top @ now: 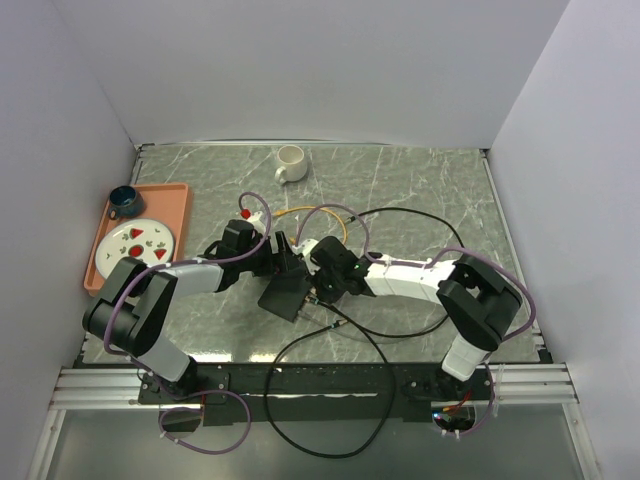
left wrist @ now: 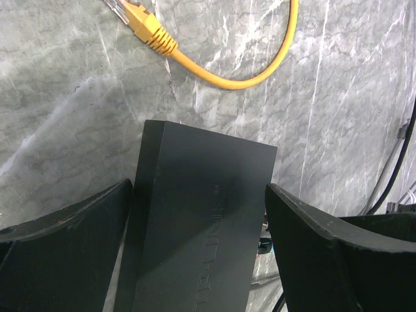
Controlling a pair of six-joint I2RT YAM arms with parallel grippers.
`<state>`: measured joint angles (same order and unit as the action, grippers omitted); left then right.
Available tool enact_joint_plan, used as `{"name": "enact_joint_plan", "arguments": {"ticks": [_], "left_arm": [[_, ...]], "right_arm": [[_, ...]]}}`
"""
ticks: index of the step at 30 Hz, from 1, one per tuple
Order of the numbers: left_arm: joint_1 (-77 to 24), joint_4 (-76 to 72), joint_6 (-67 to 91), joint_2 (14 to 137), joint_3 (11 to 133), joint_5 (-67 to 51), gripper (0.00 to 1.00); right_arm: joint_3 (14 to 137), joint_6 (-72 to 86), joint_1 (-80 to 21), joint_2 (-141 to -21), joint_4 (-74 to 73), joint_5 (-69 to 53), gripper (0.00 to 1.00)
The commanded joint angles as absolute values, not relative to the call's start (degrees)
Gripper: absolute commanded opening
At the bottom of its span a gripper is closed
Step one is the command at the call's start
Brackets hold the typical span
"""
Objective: Insert the plug into the switch port
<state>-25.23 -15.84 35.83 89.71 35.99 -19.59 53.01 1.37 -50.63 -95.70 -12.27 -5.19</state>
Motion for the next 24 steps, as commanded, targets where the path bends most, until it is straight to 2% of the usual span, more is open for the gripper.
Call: {"name": "enact_joint_plan", "arguments": {"ticks": [1,24], "left_arm": [[-25.40,-14.68,36.56,89.21,35.16,-18.54,0.88],[-25.40,-16.44,37.00,89.74,34.28,-20.74,0.86]], "right_arm": [[55.55,1.58,-51.77,-94.31,-11.34,-5.45,0.00],[57.13,2.20,-52.29,-94.39,-10.90,-2.02,0.00]]}}
